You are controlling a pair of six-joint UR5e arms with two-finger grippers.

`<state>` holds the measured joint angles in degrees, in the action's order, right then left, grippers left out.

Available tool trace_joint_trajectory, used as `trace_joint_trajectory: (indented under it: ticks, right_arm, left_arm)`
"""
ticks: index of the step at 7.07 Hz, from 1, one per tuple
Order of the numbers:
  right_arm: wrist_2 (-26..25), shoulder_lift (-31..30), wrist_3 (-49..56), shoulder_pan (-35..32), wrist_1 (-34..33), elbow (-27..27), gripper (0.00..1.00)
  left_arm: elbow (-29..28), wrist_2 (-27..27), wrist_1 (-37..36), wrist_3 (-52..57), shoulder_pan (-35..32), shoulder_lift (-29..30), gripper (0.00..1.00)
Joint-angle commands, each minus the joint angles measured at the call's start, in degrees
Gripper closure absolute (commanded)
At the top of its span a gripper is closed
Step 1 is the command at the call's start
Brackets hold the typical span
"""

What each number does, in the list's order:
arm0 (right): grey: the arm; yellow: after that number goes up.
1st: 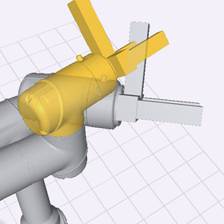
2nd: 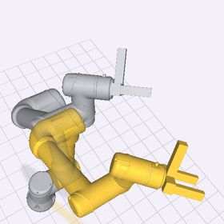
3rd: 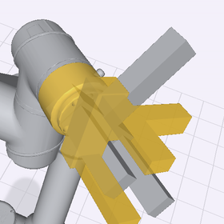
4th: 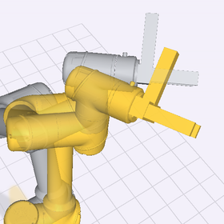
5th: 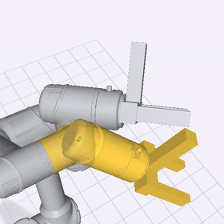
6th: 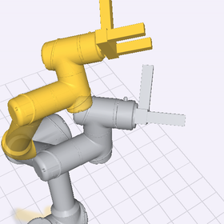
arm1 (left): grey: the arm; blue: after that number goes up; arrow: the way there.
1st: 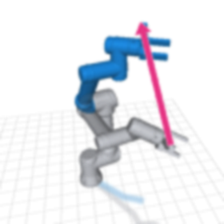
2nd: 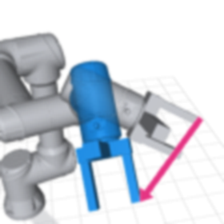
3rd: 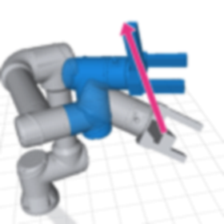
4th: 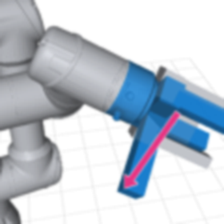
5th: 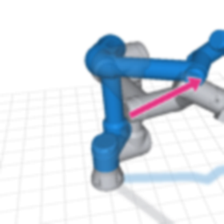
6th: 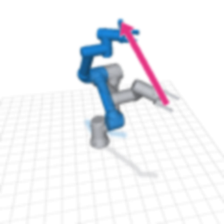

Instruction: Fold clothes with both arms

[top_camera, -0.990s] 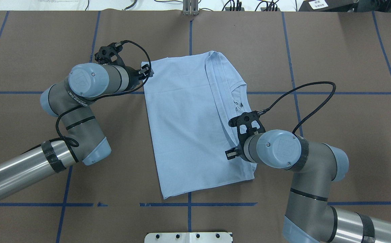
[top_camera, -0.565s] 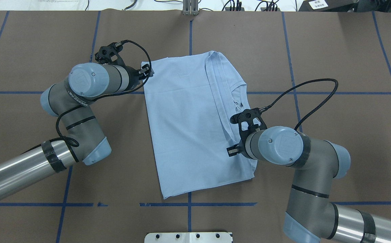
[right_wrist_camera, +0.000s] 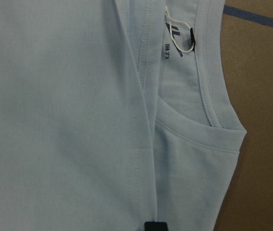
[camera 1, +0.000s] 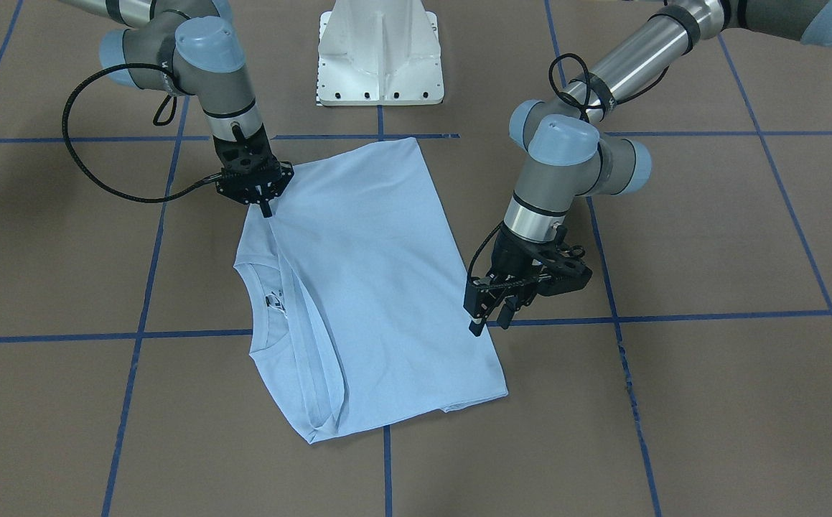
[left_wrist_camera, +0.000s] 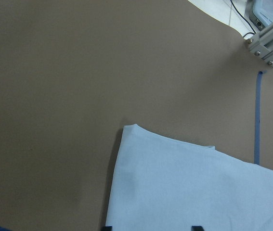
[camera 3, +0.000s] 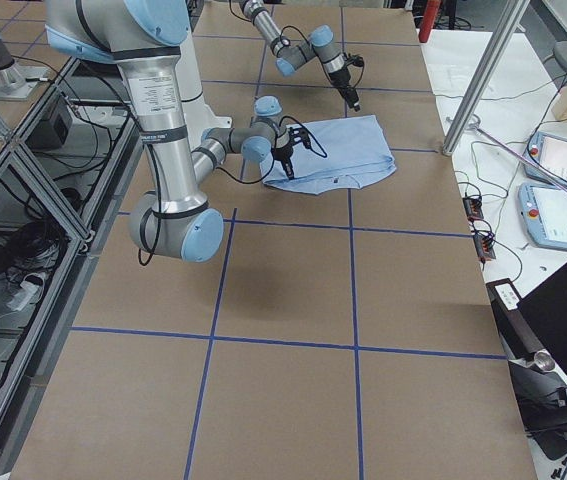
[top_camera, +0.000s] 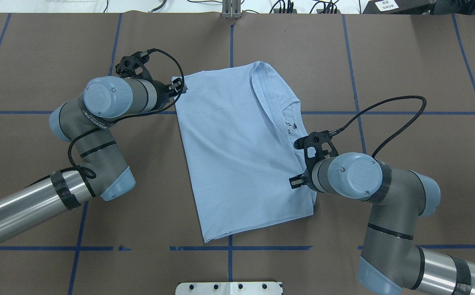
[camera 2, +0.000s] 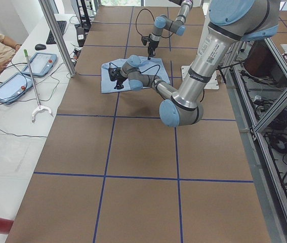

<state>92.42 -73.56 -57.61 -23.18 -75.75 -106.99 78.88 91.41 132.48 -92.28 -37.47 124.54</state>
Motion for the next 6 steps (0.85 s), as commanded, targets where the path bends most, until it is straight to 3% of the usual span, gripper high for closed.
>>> trace_joint_trajectory:
  ticks: [1,2,3,4,5,6]
  right_arm:
    - [-0.22,-1.32,-1.09,0.15,-0.01,-0.93,0.99]
    - [-0.13,-1.94,-1.19,0.15,-0.01,-1.55,0.96]
    - [0.04,-2.20,-1.19,0.15,-0.01,-2.25,0.88]
    - [0.13,-2.21,-1.19,0.15,-0.01,-2.69,0.59]
    - [-0.04,-2.21,-1.19,0.15,-0.01,-2.78,0.38]
    - [-0.13,-2.29,-1.27,0.06,-0.01,-2.96,0.26]
  left_arm:
    - [0.04,0.00,-0.03,0.00,0.03,0.00,0.37]
    - [0.13,0.00,-0.03,0.00,0.03,0.09,0.37]
    - [0.39,0.00,-0.03,0.00,-0.06,0.09,0.37]
    - [0.40,0.09,-0.03,0.00,-0.06,0.09,0.37]
    - [0.48,0.00,-0.03,0.00,-0.06,0.09,0.37]
    - [1.53,0.00,-0.03,-0.09,-0.06,0.00,0.37]
